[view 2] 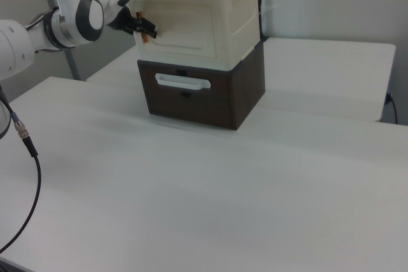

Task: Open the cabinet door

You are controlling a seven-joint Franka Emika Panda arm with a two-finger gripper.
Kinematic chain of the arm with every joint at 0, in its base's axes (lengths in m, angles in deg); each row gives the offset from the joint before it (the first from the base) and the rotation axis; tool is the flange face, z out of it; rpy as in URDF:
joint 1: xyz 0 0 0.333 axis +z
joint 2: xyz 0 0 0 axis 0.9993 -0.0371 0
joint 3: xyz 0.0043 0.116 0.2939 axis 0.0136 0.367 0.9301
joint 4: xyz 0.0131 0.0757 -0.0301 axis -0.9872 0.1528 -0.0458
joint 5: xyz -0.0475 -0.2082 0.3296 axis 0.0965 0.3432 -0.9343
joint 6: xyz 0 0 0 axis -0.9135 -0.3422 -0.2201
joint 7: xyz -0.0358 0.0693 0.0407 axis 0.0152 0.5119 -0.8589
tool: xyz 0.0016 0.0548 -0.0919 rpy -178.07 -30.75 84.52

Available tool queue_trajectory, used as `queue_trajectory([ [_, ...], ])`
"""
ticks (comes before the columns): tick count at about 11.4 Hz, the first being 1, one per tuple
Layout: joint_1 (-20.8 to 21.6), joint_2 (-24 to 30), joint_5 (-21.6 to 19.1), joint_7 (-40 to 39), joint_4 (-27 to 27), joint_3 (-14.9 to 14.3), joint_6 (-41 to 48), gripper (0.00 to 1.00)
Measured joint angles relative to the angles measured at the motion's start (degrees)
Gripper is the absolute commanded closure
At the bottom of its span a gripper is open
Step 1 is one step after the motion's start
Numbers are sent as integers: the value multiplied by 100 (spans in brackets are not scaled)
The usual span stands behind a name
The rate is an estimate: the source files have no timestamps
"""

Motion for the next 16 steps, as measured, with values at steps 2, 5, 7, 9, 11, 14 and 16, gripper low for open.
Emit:
queue_trajectory([
  [2, 43, -11, 5, 24, -82, -48, 0, 89],
  [5, 65, -10, 100, 41, -139, -86, 5, 100],
  [7, 137, 15, 466, 68, -145, -84, 12, 100],
  [9, 152, 113, 561, 72, -111, -83, 19, 100],
  [11, 129, 493, 562, 13, 198, 94, 418, 100],
  [14, 47, 1123, 566, -166, 668, 367, 1325, 100],
  [16, -164, 1536, 563, -417, 1040, 642, 1767, 78],
])
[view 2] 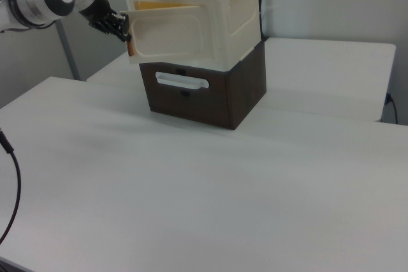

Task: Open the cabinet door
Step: 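Pull the door edge outward, swinging the door open on its hinge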

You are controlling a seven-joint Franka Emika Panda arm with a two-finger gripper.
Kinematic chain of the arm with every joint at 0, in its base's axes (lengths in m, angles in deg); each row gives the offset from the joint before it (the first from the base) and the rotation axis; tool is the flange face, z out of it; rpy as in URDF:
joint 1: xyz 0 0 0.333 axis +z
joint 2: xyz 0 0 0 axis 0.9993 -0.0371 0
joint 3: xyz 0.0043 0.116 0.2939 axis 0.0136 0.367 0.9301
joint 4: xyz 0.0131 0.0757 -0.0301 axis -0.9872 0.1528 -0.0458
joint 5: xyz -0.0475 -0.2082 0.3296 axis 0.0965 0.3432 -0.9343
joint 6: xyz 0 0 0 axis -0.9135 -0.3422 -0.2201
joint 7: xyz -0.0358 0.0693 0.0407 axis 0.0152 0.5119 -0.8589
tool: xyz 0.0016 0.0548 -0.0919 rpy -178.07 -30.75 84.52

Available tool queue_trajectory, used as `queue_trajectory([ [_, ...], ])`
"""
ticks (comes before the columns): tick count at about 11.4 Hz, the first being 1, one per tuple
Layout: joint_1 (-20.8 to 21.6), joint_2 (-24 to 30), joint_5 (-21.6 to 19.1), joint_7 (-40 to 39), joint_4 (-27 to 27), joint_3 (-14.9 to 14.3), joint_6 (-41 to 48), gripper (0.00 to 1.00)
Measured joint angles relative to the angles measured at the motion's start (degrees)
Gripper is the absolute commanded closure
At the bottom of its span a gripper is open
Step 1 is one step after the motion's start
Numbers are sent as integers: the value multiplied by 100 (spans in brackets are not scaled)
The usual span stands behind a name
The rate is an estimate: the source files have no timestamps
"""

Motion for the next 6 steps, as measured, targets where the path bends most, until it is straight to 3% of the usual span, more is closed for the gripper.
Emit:
queue_trajectory([
  [2, -372, 577, -67, -194, 471, 338, 770, 44],
  [3, -484, 768, -79, -221, 583, 389, 1198, 17],
  [4, -667, 1029, -123, -346, 703, 423, 1847, 0],
  [6, -985, 1406, -299, -831, 808, 432, 3008, 0],
])
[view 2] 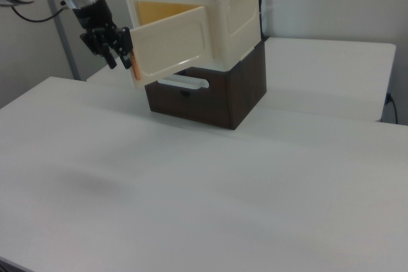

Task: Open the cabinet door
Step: 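Pull the door edge outward, swinging the door open on its hinge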

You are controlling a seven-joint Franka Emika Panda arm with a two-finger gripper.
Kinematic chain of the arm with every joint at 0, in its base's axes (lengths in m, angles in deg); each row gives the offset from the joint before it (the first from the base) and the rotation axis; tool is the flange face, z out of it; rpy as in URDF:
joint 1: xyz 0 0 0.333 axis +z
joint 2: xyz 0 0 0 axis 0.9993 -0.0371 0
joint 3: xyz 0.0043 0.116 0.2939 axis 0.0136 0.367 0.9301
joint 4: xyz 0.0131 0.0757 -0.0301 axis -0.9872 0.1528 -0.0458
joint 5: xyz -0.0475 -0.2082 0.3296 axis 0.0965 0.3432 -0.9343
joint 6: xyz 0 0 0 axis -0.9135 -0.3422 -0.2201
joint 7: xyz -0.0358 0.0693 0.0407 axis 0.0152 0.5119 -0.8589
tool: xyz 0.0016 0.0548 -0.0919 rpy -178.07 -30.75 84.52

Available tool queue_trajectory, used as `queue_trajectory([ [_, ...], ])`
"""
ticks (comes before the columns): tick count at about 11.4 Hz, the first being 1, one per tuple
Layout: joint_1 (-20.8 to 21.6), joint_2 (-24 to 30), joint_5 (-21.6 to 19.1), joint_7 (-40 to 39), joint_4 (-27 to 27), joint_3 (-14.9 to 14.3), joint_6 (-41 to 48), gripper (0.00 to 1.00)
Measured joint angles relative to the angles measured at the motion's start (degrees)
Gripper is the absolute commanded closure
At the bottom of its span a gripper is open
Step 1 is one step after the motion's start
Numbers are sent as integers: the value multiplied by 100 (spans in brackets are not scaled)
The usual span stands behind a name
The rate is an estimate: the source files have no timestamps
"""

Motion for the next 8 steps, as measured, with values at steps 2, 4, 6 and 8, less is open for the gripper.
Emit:
queue_trajectory([
  [2, -247, 293, -108, -498, 18, 4, 986, 0],
  [4, -394, 443, -151, -593, 52, 17, 1517, 0],
  [6, -537, 470, -451, -701, 143, 27, 1559, 0],
  [8, -753, 469, -762, -991, 281, 28, 1559, 0],
])
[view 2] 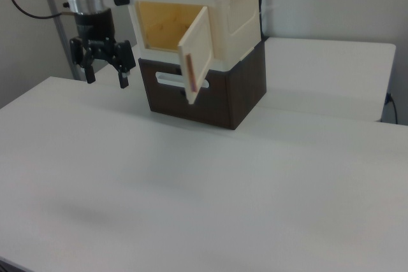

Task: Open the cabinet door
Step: 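Pull the door edge outward, swinging the door open on its hinge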

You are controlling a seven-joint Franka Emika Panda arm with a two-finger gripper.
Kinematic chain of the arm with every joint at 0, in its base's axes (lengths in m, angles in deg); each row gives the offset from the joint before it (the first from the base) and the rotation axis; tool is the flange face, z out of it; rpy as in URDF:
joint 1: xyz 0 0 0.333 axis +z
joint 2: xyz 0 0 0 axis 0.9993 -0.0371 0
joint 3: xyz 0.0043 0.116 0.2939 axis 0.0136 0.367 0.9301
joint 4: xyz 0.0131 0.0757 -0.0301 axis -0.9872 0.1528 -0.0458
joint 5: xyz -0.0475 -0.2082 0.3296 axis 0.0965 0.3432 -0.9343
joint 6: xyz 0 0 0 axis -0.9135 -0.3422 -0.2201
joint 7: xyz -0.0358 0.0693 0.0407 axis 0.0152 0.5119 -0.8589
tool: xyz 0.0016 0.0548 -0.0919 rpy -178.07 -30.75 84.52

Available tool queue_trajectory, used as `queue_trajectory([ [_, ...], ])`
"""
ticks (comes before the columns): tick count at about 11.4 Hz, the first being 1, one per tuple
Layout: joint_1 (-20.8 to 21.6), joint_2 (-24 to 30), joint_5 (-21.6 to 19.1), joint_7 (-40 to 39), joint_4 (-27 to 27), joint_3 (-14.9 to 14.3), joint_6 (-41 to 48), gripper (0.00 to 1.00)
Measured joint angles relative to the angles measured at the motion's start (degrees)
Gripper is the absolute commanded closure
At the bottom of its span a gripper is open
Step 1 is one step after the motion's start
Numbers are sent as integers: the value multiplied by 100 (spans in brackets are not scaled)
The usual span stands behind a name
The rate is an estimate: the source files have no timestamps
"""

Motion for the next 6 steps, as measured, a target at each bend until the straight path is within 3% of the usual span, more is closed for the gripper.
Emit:
queue_trajectory([
  [6, -121, -3, -42, -270, 45, -79, -25, 0],
])
